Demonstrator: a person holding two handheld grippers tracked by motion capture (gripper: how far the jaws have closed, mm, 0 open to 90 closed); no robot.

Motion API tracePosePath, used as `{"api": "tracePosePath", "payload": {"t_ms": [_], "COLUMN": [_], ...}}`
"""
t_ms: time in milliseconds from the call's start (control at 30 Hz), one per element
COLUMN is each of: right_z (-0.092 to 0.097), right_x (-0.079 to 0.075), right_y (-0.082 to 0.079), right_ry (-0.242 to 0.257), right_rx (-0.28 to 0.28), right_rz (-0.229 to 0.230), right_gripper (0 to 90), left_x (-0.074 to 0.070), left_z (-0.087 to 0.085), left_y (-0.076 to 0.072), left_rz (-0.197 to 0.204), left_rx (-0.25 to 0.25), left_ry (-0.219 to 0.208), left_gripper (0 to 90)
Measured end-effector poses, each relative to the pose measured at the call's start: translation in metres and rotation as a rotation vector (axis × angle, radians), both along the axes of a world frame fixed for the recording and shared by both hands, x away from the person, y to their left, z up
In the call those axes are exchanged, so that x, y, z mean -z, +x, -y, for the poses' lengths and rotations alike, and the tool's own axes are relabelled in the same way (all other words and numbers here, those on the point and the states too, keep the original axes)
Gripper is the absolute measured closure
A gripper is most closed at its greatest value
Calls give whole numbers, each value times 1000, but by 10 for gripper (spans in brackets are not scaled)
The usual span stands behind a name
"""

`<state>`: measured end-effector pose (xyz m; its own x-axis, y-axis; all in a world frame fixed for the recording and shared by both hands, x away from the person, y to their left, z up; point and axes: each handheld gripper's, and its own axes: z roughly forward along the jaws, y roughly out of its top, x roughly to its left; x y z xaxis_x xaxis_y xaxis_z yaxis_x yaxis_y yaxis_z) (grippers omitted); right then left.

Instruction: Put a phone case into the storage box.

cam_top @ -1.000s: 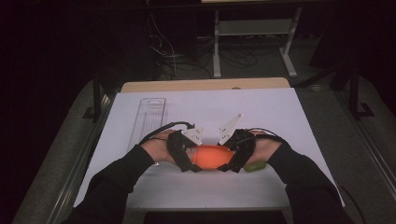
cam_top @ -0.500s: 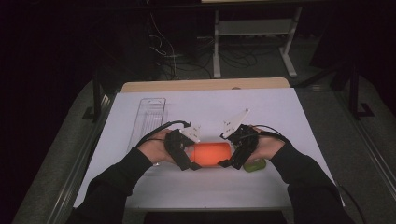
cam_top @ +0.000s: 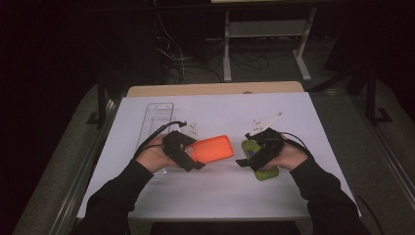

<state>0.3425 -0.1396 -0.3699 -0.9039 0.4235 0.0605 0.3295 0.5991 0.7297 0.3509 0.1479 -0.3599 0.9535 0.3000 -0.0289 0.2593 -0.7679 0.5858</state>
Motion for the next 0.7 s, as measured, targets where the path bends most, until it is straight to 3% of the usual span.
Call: {"api": "tracePosePath", "payload": {"t_ms": [133,267,367,400,567,700], "right_z": [8,19,25,30,35,35], "right_x": [10,21,25,29,39,44], "right_y": [-9,-19,-24,-29,-41,-44], "right_ry": [13,5,21,34,30,37], "right_rx": [82,160,185,217,255,278], "right_rz": [-18,-4,-9,-22,-35,-19], "right_gripper": [0,0,0,0,0,0], "left_x": [-3,-8,-11,-11,-13,-12], "left_z": [-7,-15,-18,-20,-27,-27], "left_y": [2,4,5,5,5,3], "left_rz": [-4,-2,2,3,5,-1], "left_rx": [-77,-121,-139,-147,-179,-216], "left_ry": [4,-10,-12,-11,-28,-48], "left_gripper": [159,160,159,160,160,159]}}
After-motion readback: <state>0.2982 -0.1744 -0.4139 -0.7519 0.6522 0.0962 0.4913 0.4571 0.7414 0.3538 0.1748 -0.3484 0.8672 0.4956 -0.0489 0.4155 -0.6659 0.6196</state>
